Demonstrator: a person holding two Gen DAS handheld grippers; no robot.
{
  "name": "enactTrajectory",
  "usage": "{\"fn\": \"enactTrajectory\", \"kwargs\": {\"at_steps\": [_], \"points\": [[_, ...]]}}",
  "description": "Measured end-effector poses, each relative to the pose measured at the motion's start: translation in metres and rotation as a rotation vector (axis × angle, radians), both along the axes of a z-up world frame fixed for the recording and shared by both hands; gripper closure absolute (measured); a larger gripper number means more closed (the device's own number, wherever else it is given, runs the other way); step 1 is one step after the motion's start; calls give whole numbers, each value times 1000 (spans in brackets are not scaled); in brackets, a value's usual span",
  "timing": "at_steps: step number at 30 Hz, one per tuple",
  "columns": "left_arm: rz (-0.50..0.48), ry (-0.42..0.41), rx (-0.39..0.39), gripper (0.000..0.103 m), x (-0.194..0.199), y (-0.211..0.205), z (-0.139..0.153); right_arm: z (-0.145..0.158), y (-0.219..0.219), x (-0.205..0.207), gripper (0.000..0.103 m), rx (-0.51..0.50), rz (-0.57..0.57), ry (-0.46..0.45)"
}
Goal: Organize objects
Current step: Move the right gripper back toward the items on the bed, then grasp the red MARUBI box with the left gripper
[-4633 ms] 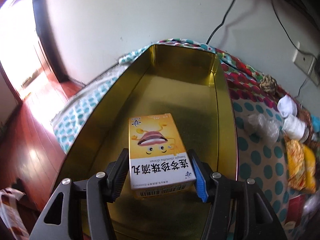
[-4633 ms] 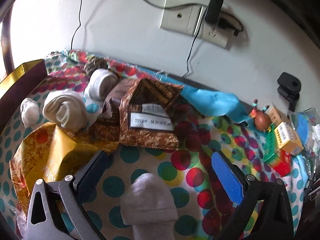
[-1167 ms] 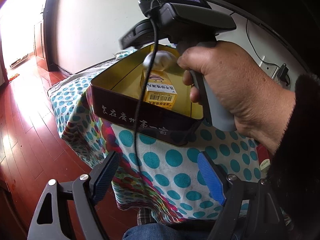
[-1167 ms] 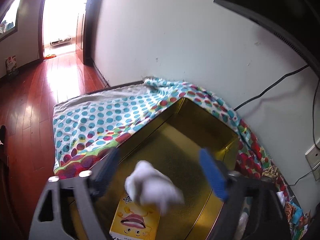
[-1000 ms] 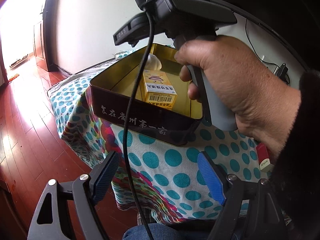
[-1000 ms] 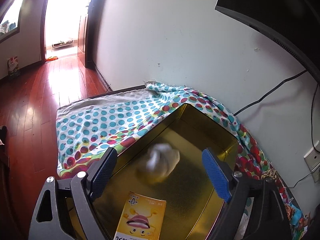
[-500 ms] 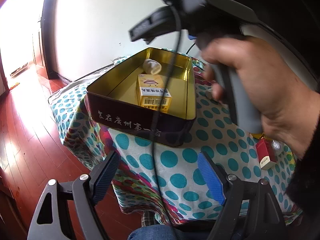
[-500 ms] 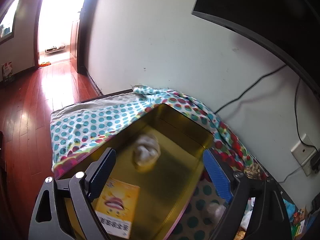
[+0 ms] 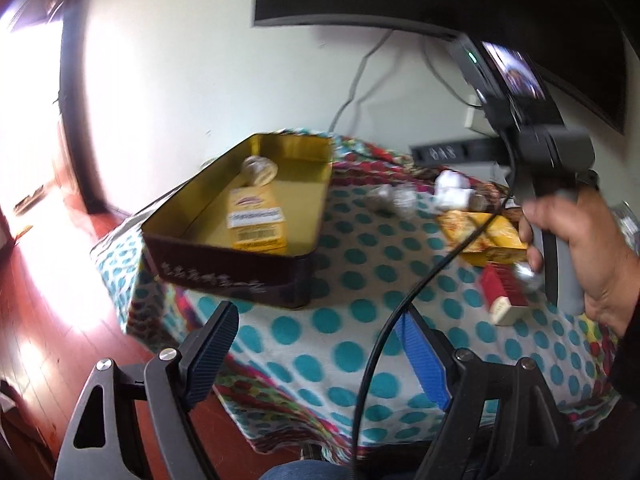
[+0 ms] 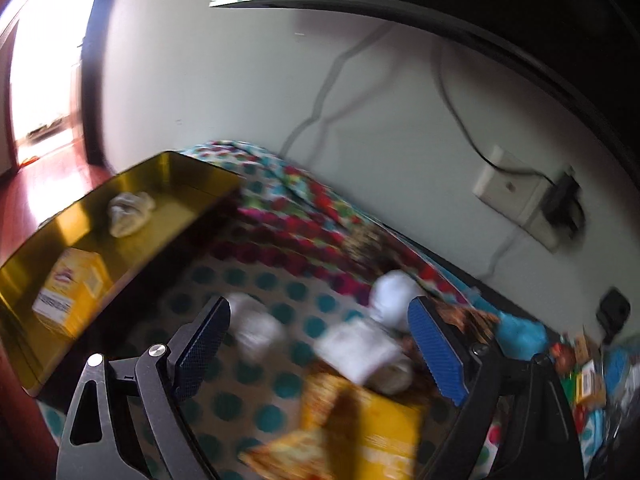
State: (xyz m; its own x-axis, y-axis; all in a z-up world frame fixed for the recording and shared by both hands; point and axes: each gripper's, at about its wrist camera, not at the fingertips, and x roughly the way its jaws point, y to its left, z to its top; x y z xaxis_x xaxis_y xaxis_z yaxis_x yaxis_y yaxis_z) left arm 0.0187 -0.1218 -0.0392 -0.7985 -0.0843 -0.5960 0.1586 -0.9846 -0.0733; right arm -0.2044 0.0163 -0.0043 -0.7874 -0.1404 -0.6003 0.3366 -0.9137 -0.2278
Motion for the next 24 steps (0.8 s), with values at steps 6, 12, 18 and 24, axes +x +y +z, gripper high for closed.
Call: {"fn": "enactTrajectory", "kwargs": {"at_steps": [6, 12, 18, 24], "points": [[-123, 118, 21, 20, 15, 37, 20, -17, 111, -4, 10, -95, -189, -4], [-273, 237, 201, 19, 15, 47, 54, -40, 213, -23, 10, -105, -396, -26], [-104, -16, -42, 18, -52, 80, 18, -48, 241, -25, 9, -162, -412, -47], [-215, -79, -80, 18, -78, 135, -14, -44, 207, -18, 5, -50, -326, 2]]}}
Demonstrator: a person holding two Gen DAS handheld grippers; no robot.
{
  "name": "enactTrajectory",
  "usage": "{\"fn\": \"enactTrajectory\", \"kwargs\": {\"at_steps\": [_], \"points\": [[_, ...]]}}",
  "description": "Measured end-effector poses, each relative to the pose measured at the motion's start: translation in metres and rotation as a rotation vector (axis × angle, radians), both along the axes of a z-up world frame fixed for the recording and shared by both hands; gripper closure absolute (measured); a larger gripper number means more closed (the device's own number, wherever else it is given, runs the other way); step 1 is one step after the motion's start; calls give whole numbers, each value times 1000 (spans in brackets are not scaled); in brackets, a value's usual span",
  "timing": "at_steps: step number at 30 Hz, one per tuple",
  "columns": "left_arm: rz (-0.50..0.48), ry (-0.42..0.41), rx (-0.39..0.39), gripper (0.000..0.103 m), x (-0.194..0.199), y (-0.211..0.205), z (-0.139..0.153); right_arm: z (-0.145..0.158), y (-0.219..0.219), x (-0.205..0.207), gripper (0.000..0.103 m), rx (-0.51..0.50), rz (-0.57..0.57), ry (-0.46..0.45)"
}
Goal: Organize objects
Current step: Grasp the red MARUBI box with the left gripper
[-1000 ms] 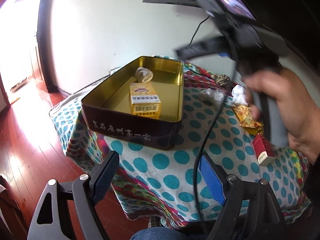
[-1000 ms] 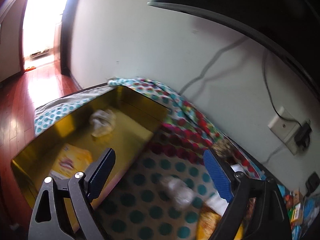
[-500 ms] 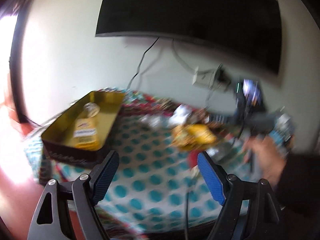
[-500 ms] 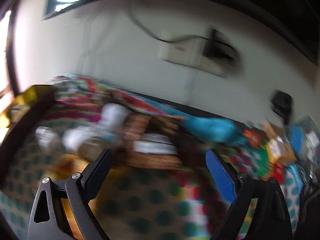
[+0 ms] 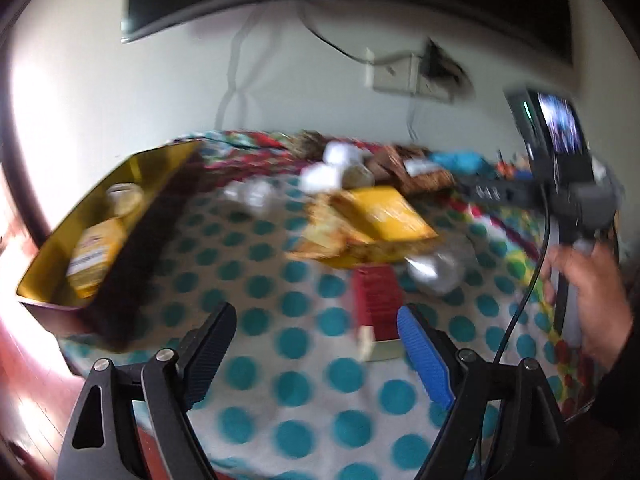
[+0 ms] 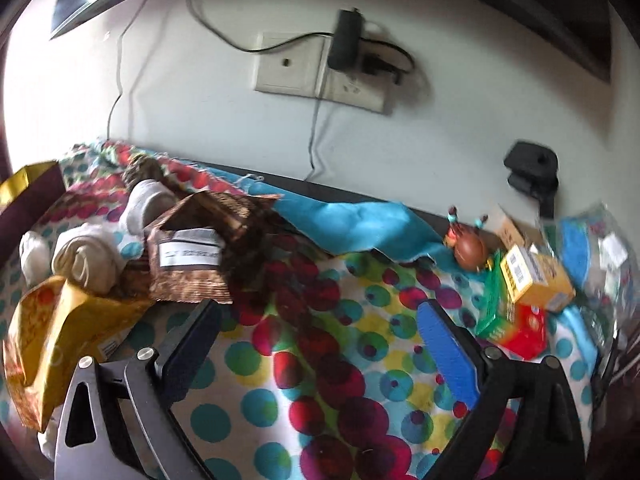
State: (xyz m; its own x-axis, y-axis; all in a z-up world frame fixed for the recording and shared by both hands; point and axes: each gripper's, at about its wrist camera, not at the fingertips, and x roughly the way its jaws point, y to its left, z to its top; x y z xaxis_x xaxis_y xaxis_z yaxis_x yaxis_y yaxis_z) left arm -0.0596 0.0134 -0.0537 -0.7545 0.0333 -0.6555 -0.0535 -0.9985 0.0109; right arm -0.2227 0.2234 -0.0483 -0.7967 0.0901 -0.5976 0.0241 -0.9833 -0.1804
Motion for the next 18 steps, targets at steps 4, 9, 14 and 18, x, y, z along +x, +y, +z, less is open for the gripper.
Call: {"fn": "enactTrajectory", "kwargs": {"at_steps": [4, 9, 14, 18], "points": [[-25, -23, -13, 16, -14, 24, -12, 1, -1, 0, 3, -3, 15, 0], [-32, -66, 3, 16, -26, 25, -25, -1, 9, -3, 3, -54, -13, -20], [12, -96, 39, 20, -36, 17, -34, -1, 5, -2, 3, -57, 25, -19], [34, -79, 31, 67, -39, 17, -33, 0, -2, 0, 3, -30, 46, -8]]}}
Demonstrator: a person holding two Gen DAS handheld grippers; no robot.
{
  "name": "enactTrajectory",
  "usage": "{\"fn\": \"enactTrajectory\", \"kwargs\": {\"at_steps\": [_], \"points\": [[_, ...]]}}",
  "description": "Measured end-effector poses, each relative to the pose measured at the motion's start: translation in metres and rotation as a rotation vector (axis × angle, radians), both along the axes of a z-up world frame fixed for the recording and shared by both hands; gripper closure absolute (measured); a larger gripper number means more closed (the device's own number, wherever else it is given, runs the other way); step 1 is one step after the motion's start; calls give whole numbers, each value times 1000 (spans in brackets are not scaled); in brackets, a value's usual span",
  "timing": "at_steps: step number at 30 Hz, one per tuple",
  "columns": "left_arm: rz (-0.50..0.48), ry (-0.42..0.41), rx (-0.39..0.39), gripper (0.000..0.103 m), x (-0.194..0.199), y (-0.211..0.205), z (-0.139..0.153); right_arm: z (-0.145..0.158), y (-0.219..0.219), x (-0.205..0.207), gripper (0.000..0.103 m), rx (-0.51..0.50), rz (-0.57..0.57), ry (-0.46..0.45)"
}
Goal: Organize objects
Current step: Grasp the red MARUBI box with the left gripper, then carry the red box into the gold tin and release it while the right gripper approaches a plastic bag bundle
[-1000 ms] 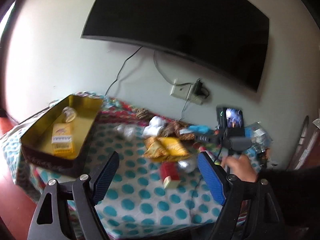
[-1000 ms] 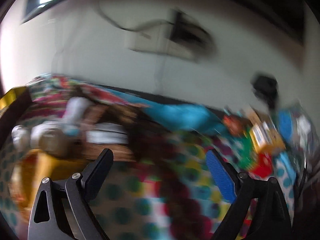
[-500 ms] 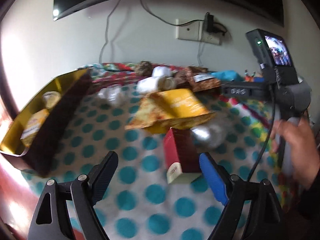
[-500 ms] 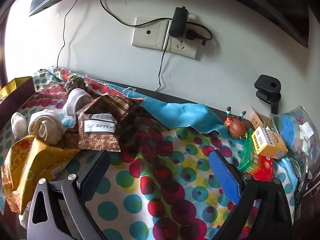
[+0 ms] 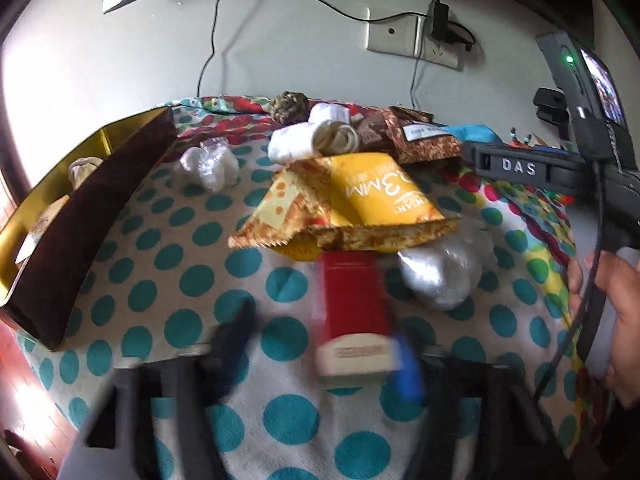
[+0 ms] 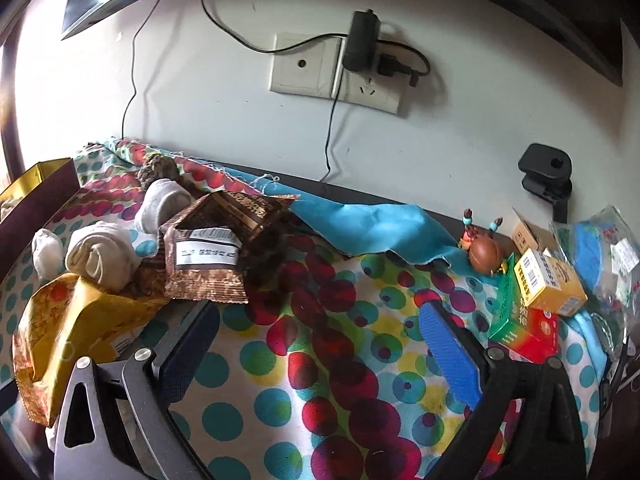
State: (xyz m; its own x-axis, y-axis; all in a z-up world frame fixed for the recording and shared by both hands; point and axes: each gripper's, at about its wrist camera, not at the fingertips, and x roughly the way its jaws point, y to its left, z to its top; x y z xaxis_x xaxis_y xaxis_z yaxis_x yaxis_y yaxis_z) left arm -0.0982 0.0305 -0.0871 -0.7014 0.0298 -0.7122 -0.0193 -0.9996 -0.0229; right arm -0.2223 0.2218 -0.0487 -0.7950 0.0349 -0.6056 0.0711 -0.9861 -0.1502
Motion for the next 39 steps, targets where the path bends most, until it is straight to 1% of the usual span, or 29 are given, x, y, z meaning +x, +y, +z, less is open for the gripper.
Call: {"fn": "enactTrajectory", "kwargs": {"at_steps": [1, 4, 7, 8, 14, 20, 23, 26, 28, 32, 33, 34, 37, 39], "points": [[-5, -1, 10, 74, -1, -1, 1, 0, 0, 0, 3, 1, 2, 0], [-3, -12, 34, 74, -1, -4, 3, 0, 1, -1, 3, -12, 4, -6], [22, 17, 34, 74, 4, -12, 9, 0, 3, 0, 3, -21, 3, -1], [29, 13, 50, 74, 4, -16, 10, 0, 2, 0, 3, -18, 5, -1], [71, -5, 54, 74, 4, -30, 7, 0, -5, 3, 3, 26, 7, 10], [77, -3, 44, 74, 8, -33, 10, -3, -13, 2, 3, 53, 43, -2], [85, 2, 51, 74, 12, -38, 13, -4, -17, 3, 3, 73, 43, 3], [94, -2, 45, 74, 14, -43, 15, -7, -21, 8, 3, 85, 77, -21], [94, -3, 42, 74, 15, -45, 15, -6, -21, 20, 3, 55, 104, -35], [98, -3, 44, 74, 16, -48, 11, -5, -17, 49, 2, -125, 168, -72], [100, -3, 45, 74, 17, -48, 9, -7, -21, 54, 2, -134, 179, -79], [102, -7, 46, 74, 17, -48, 8, -9, -29, 57, 2, -117, 189, -87], [107, -10, 40, 74, 18, -49, 6, -10, -46, 64, 4, -115, 247, -81], [113, -7, 46, 74, 20, -51, 7, -13, -57, 63, 11, -76, 267, -99]]}}
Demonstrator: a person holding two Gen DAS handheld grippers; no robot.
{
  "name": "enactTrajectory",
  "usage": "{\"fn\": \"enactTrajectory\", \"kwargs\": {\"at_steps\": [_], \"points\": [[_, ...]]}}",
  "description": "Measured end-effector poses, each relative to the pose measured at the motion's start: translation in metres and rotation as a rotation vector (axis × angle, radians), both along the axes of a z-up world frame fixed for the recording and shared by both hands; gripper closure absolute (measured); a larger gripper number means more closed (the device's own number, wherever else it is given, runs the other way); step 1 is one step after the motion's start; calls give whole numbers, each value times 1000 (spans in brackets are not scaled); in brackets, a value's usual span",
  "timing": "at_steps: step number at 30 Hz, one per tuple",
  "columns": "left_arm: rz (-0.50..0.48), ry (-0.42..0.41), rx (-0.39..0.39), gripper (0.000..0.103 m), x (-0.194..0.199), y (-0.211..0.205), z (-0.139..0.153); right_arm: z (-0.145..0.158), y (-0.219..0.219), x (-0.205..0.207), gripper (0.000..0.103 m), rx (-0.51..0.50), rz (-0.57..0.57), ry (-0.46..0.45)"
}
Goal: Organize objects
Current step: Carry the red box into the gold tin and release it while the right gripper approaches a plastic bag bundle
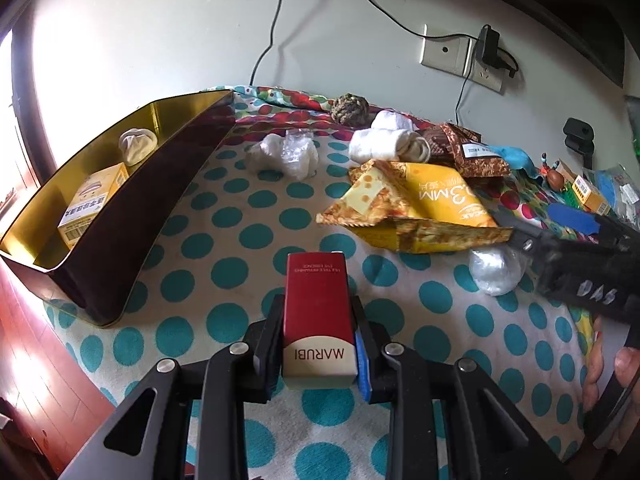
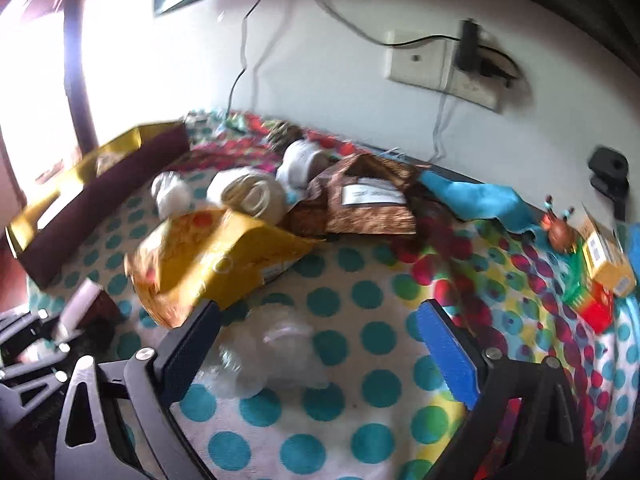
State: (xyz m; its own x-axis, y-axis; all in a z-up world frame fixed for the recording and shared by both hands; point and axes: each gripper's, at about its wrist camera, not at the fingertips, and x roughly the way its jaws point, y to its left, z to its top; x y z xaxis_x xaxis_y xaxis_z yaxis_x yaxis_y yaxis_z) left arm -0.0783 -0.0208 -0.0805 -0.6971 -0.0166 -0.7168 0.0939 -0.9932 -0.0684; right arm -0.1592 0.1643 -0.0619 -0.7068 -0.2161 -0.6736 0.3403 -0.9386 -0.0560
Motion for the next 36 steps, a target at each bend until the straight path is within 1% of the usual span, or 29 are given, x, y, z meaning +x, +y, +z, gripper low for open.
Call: {"fn": "enactTrajectory", "kwargs": {"at_steps": [1, 3, 4, 7, 11, 14, 17, 20, 21, 23, 27, 29, 30, 34, 36], "points": [[4, 3, -1, 74, 1, -1, 1, -2, -3, -1, 18, 5, 10, -15], [8, 5, -1, 74, 2, -4, 2, -3, -1, -1, 19, -22, 18, -33], [11, 5, 3, 74, 2, -5, 2, -3, 1, -1, 17, -36, 17, -42], [18, 6, 10, 74, 3, -7, 1, -3, 6, 0, 4, -56, 3, -45], [14, 23, 12, 74, 2, -8, 9, -6, 11, -6, 3, -51, -40, -67], [8, 62, 6, 74, -2, -12, 27, -8, 14, -8, 1, -61, -55, -84], [23, 110, -18, 74, -14, -26, 53, -9, 15, -9, 0, -63, -56, -93], [74, 147, -43, 74, -27, -56, 77, -9, 15, -9, 0, -60, -56, -93], [85, 150, -55, 74, -31, -63, 80, -9, 14, -9, 0, -58, -55, -93], [128, 144, -101, 74, -40, -89, 85, -9, 13, -10, 0, -52, -53, -95], [189, 97, -100, 74, -55, -142, 81, -10, 13, -10, 0, -52, -54, -96], [190, 76, -106, 74, -56, -160, 78, -9, 13, -10, 0, -53, -55, -94], [190, 52, -121, 74, -59, -168, 75, -9, 13, -10, 0, -53, -54, -91], [186, 17, -160, 74, -58, -179, 67, -8, 13, -9, 0, -51, -51, -86], [188, 7, -167, 73, -58, -183, 63, -8, 13, -8, 0, -52, -48, -81]]}}
